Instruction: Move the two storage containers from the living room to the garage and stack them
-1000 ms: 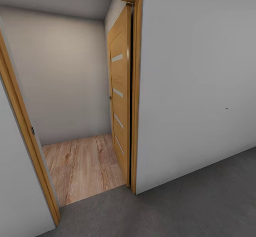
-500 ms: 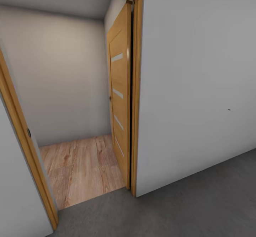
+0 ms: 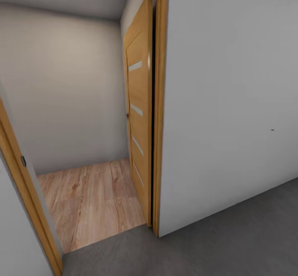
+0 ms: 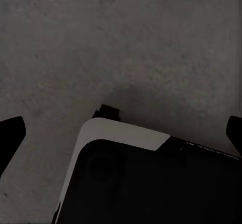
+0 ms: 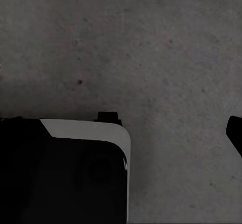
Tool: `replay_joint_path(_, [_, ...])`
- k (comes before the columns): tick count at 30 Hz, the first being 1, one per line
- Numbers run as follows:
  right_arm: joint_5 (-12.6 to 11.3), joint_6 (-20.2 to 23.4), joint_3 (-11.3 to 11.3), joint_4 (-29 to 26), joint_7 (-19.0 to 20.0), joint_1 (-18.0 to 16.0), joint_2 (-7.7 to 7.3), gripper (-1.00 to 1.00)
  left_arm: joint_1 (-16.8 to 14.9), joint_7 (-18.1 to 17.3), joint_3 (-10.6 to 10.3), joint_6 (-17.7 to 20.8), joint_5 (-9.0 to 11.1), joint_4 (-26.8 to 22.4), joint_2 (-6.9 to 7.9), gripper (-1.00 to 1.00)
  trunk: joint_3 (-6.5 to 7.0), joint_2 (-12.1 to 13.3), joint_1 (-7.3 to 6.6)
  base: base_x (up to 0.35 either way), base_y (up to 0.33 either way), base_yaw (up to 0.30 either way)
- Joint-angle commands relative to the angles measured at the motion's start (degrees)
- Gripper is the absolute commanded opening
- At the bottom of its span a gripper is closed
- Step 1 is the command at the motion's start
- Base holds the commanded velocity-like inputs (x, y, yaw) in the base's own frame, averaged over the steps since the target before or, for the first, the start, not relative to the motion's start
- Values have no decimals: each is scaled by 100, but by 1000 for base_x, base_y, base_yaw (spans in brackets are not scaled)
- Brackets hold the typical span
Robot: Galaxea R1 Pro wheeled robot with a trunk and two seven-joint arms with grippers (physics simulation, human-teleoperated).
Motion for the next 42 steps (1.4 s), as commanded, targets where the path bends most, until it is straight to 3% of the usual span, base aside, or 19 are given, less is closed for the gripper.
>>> replay_joint_path(1, [57,-28,-49,19,-22,-9,16,100,-4,15,-47,-13,42,2,-2,100,-8,-5,3,198,0,0])
replay_joint_path(17, [58,-37,-61,20,-26,-9,229,100,-4,15,-46,-13,42,-1,-4,100,-8,-5,3,198,0,0])
replay_joint_path(32, [46,46,-53,24,-17,-10,154,100,-4,15,-44,-13,42,2,2,100,-8,-5,3,198,0,9])
replay_joint_path(42, [48,35,-48,20,-18,-10,121,100,-4,15,-43,-13,49,-1,12,100,-8,-5,3,136,0,257])
